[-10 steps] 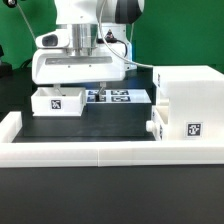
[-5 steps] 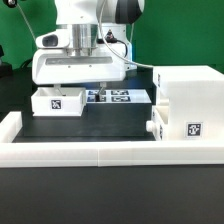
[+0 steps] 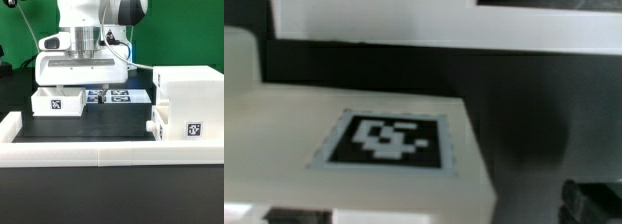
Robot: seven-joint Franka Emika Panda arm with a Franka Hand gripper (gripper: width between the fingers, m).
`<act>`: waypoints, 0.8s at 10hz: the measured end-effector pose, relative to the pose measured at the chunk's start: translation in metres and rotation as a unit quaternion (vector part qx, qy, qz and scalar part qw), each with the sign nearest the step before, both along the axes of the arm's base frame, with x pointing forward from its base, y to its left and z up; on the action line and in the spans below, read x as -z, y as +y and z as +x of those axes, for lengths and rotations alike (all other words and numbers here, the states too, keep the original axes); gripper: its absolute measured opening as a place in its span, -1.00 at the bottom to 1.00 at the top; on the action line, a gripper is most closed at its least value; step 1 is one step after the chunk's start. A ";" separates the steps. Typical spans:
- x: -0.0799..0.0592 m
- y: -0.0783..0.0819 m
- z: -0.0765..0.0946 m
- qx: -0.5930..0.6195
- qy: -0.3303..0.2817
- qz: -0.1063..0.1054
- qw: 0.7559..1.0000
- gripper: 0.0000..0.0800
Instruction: Assemble drawer
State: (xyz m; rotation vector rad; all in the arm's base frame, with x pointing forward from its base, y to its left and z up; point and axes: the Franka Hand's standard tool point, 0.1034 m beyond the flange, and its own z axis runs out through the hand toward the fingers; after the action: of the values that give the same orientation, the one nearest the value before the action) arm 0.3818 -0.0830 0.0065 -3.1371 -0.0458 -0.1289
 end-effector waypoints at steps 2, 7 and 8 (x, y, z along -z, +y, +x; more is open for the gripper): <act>0.000 -0.005 -0.001 0.002 0.000 -0.001 1.000 0.31; 0.000 -0.005 -0.001 0.002 0.000 -0.001 1.000 -0.84; 0.000 -0.005 -0.001 0.002 0.000 -0.001 1.000 -0.90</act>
Offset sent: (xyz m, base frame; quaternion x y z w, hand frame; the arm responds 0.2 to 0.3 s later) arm 0.0000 0.0000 0.0000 0.0000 0.0000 0.0000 1.0000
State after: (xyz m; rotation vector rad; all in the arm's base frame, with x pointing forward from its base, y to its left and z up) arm 0.3806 -0.0877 0.0060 -3.1390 -0.0407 -0.1292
